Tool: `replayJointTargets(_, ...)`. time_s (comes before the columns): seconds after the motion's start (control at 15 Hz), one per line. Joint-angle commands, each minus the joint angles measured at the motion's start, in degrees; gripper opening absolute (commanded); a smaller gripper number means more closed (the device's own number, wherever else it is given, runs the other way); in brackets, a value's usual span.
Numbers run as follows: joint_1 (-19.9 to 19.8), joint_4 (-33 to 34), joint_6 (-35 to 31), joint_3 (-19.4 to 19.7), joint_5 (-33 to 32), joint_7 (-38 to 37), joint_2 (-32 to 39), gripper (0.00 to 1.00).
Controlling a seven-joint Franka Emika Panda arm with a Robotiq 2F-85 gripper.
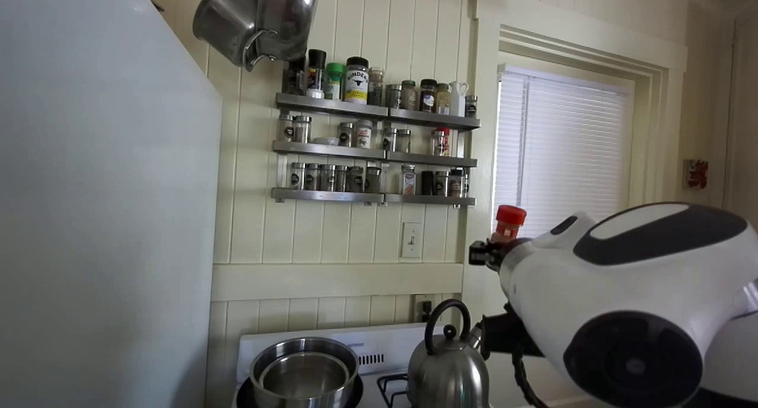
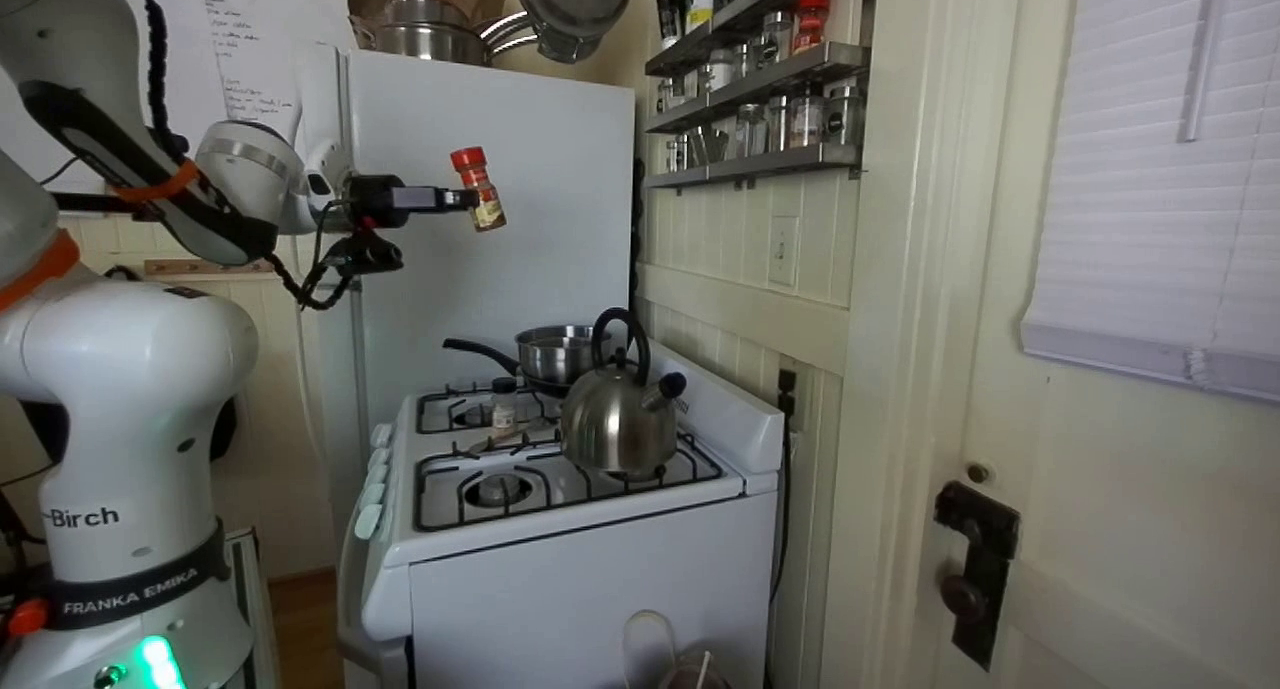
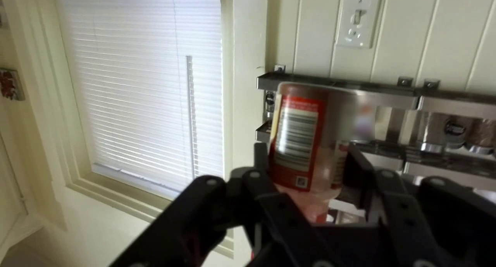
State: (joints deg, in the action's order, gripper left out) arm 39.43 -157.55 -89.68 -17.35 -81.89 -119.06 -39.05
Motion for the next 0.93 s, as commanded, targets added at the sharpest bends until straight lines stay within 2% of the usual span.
replayJointTargets(0.0,-2.27,0.14,-4.53,5.42,-6.79,0.08,-7.98,0.24)
replayJointTargets(0.07,-2.9,0.43,-5.45,7.23,-7.4,-0.05,-9.72,0.24)
replayJointTargets(0.13,-2.51,0.86,-2.79,3.95,-4.78,-0.01,-5.78,0.49)
replayJointTargets(0.27,-3.83,1.31,-4.52,5.93,-5.75,0.12,-8.27,0.49)
replayJointTargets(0.4,-3.97,1.3,-4.69,6.23,-5.79,0.12,-9.07,0.49)
replayJointTargets(0.47,-3.95,1.29,-4.69,6.15,-5.8,0.12,-9.05,0.24)
replayJointTargets(0.53,-3.81,1.17,-6.03,6.3,-7.64,-0.42,-9.14,0.24)
replayJointTargets(0.67,-5.67,1.39,-8.52,7.17,-15.81,0.93,-8.76,0.24)
replayJointTargets(0.87,-9.77,2.5,-14.78,12.06,-30.27,0.57,-8.93,0.24)
